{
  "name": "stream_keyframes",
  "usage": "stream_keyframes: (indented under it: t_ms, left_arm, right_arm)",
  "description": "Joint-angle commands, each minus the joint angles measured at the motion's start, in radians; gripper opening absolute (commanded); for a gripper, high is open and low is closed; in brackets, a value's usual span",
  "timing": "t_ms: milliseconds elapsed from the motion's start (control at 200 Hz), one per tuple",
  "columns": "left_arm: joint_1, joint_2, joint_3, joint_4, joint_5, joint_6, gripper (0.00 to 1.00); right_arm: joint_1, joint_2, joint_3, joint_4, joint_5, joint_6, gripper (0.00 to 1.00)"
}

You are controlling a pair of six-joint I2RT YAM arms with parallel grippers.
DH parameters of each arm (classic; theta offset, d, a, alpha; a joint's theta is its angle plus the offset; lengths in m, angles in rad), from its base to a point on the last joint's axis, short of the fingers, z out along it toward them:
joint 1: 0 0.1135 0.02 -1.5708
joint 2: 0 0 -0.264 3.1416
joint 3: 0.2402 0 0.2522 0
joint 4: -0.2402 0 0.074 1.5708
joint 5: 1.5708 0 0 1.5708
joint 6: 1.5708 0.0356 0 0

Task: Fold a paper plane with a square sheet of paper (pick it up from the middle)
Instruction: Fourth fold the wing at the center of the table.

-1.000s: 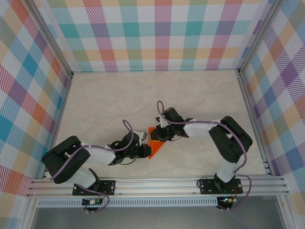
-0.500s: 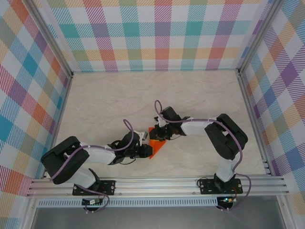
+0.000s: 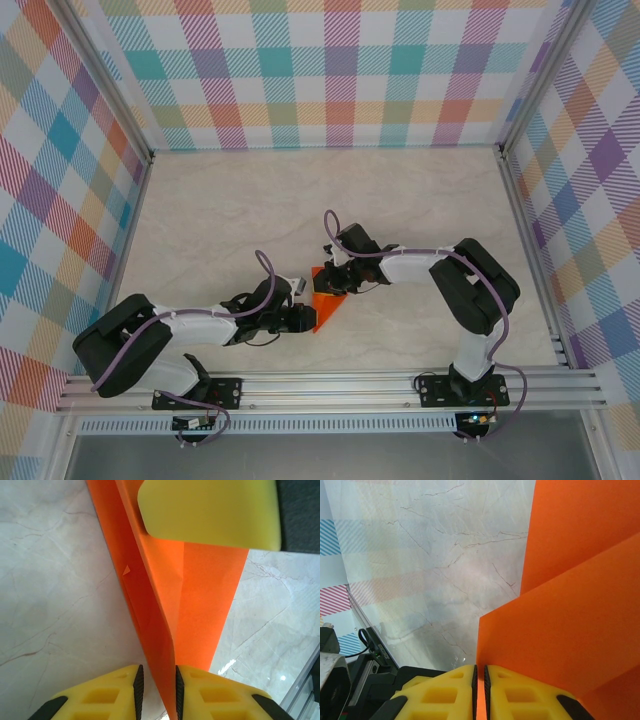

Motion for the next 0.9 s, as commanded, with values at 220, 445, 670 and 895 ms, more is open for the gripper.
stream_keyframes:
  t_ms: [220,445,670,895]
  left_arm:
    - [0.009,0.014,0.015,0.050,0.048,-0.021,0.24]
    - [0.008,0.017,0.020,0.071,0.045,-0.030,0.24]
    - [0.007,0.015,0.013,0.081,0.036,-0.035,0.20]
    - [0.007,0.028,-0.012,0.117,0.050,-0.041,0.11]
  right_arm:
    - [0.004,0.006,0.001,-0.017,-0.017,-0.035,0.14]
    - [0.004,0.006,0.002,-0.017,-0.016,-0.038,0.14]
    - [0.004,0.011,-0.001,-0.015,-0.016,-0.037,0.14]
    - [0.004,0.016,-0.004,-0.015,-0.018,-0.037,0.14]
